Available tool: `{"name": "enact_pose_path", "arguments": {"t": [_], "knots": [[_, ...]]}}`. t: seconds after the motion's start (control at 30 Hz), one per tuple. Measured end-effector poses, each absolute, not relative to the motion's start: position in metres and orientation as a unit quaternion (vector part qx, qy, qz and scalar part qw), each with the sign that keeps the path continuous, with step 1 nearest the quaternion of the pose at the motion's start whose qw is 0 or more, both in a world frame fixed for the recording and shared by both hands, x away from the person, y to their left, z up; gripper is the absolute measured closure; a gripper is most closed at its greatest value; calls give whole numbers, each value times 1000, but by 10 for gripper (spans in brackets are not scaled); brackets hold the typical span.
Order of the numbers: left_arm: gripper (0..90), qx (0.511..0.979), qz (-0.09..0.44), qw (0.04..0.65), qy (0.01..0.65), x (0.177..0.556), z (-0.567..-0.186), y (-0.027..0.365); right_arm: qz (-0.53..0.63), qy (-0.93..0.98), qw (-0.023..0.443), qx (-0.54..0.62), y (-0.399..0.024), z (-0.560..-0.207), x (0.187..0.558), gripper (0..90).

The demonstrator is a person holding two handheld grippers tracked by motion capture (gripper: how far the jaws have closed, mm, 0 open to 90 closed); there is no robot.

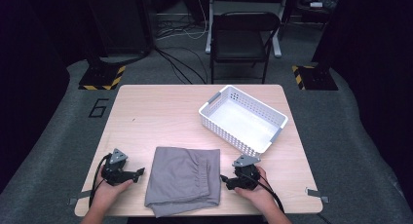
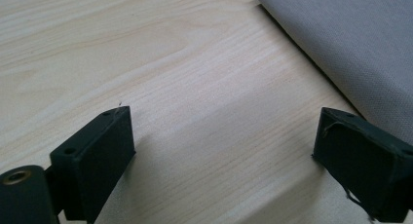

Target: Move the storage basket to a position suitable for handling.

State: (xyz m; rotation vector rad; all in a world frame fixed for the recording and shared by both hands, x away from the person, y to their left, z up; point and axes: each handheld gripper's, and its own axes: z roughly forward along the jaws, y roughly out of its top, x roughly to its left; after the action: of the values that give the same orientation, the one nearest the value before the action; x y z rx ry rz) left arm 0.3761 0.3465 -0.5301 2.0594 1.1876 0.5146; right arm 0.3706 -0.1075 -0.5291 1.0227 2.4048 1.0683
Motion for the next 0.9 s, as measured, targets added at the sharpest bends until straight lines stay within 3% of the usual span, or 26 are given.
{"name": "enact_pose_path", "arguments": {"t": [0.17, 0.33, 0.57, 0.7, 0.9], "knots": [[140, 787, 206, 352, 463, 376, -530, 344, 372, 842, 158, 357, -105, -530, 372, 116], [117, 796, 197, 353, 450, 376, -530, 342, 365, 848, 155, 350, -104, -529, 372, 104], [147, 793, 203, 354, 452, 376, -530, 342, 373, 844, 153, 353, -106, -527, 371, 253], [148, 794, 200, 352, 453, 376, -530, 342, 374, 850, 152, 338, -110, -525, 371, 384], [147, 795, 200, 353, 451, 376, -530, 342, 373, 851, 141, 342, -109, -518, 368, 409]]}}
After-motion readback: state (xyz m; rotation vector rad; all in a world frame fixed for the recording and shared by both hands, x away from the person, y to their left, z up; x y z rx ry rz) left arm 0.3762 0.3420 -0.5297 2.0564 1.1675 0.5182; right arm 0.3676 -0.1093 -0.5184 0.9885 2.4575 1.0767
